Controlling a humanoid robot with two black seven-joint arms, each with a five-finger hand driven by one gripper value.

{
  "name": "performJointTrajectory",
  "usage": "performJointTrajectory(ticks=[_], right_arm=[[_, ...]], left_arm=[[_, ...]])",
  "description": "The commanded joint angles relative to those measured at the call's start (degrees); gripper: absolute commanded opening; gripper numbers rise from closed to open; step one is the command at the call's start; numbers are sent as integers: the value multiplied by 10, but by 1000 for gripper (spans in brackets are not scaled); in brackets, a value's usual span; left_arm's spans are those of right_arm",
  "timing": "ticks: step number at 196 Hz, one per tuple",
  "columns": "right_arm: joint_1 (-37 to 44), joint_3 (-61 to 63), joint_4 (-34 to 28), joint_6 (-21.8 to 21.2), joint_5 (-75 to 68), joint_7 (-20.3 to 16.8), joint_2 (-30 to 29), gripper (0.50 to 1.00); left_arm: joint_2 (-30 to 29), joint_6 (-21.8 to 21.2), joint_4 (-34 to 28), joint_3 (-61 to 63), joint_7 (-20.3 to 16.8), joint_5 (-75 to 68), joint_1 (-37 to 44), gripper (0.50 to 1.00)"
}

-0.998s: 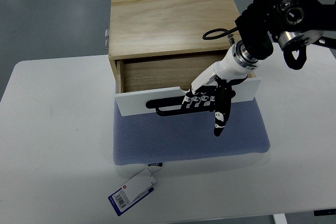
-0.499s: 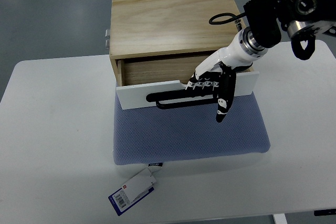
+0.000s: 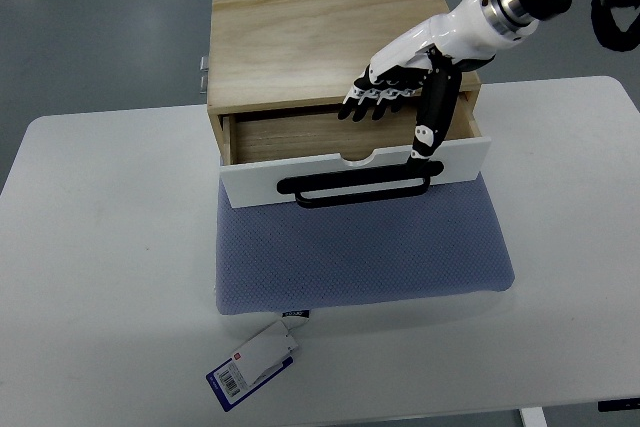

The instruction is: Open wood drawer with right hand

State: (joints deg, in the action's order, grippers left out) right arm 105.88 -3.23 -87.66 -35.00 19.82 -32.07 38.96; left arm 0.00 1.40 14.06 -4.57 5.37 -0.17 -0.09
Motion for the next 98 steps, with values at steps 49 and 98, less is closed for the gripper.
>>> performJointTrajectory(ticks=[49,98], right_arm=[[-68,133,107,0,-7,33,81,946],[-245,349,273,38,-7,73,70,946]], left_arm=[[0,-1,0,1,1,-1,0,1000],[0,0,1,1,1,-1,0,1000]])
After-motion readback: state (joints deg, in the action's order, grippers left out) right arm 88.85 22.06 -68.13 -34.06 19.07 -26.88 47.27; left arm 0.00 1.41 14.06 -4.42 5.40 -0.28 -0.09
